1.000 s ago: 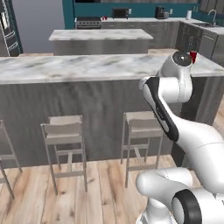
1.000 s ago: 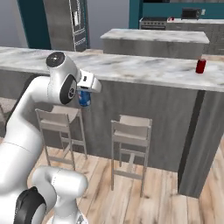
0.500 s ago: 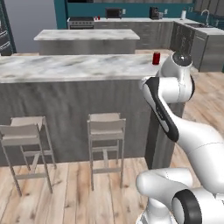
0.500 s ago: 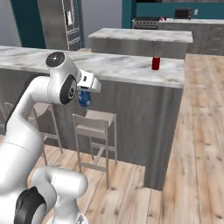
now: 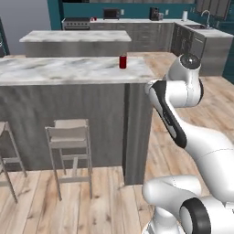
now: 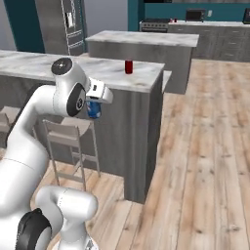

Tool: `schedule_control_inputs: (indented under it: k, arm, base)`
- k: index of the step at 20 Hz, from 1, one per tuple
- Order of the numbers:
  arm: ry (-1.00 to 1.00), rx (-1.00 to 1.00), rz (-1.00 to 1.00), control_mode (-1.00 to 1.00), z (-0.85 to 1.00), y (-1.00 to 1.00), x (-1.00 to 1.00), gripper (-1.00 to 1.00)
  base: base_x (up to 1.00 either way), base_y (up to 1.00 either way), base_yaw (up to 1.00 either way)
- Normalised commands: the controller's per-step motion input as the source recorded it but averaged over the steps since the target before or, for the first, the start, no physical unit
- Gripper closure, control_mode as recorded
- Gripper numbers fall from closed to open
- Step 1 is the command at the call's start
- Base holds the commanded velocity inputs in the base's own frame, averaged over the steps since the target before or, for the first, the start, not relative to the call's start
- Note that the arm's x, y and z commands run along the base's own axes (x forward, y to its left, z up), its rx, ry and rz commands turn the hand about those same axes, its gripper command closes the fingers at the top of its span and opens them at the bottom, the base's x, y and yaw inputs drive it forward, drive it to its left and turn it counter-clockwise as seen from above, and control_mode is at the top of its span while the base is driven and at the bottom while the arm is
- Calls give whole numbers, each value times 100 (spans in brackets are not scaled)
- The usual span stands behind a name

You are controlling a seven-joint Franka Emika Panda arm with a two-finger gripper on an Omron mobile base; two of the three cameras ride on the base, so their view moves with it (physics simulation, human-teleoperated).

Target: Four empty soda cans are scattered around the kitchen. Gather all the cans and cluster them next to the stove for recycling.

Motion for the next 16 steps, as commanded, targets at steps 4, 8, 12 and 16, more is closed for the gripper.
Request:
schedule_control_inputs:
  k: [4,8,12,16]
  arm:
    - [0,0,0,100,0,0,0,100]
    - [0,0,0,100,0,0,0,100]
    - [0,0,0,100,0,0,0,100]
    - [0,0,0,100,0,0,0,100]
  base:
    - [-3,-100,6]
    - [-3,-98,5]
    - [0,-93,4]
    - [29,-76,2]
